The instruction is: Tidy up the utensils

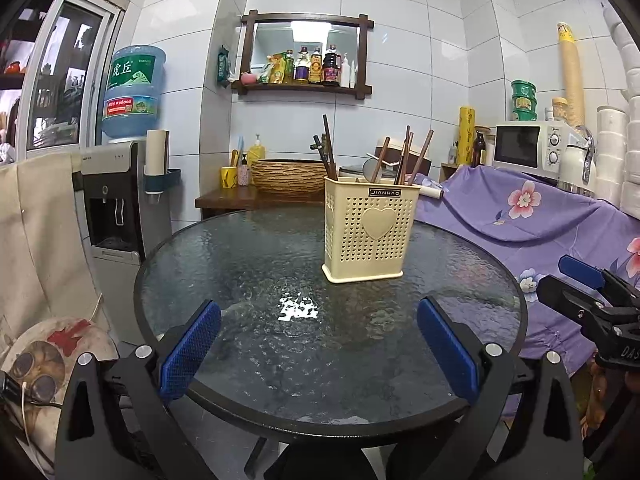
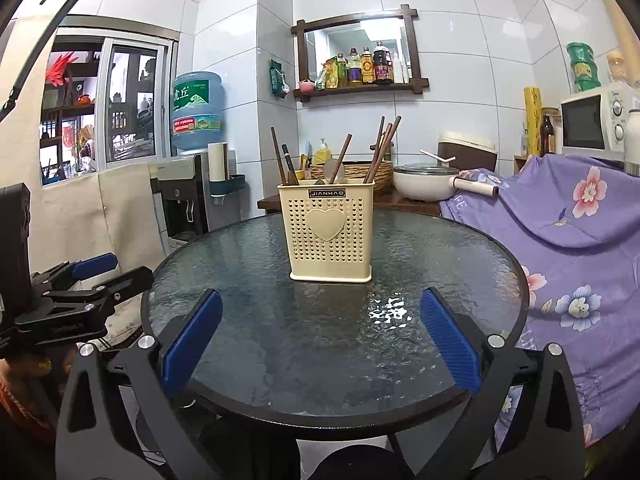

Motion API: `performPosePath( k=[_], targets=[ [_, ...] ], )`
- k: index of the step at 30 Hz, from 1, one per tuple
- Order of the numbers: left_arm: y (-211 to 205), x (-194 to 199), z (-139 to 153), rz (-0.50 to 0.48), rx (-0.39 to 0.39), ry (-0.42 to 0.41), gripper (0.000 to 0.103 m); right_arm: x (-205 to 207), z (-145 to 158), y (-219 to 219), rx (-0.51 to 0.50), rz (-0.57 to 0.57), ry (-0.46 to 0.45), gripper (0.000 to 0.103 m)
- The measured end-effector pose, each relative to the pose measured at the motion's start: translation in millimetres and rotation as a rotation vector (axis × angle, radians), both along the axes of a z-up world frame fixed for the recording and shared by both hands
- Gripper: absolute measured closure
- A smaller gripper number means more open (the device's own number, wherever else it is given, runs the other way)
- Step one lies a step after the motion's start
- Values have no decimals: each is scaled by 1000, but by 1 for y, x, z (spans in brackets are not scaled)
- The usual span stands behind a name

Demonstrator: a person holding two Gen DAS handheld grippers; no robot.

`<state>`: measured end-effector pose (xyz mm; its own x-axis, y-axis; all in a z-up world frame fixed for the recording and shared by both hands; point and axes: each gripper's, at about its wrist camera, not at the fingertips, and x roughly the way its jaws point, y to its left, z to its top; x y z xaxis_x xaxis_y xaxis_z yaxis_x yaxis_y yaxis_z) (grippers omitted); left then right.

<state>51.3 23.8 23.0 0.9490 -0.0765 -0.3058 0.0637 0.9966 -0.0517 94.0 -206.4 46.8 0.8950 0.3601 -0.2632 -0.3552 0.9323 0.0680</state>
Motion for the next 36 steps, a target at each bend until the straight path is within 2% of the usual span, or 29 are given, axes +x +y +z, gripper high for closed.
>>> performPosePath(
  k=[12, 18, 25, 36],
  targets=[
    [-2, 1, 0, -16, -1, 29, 6, 0, -1, -4, -1, -4, -5, 6],
    [-10, -1, 3, -28, 33, 15, 6, 2, -1, -8, 8, -9, -3, 6],
    [-8, -2, 2, -25, -1, 21, 6, 2, -2, -7, -3, -6, -6, 6],
    [-6, -1, 1, -31, 8, 31, 6, 2, -4, -6, -4, -6, -1, 6]
  ],
)
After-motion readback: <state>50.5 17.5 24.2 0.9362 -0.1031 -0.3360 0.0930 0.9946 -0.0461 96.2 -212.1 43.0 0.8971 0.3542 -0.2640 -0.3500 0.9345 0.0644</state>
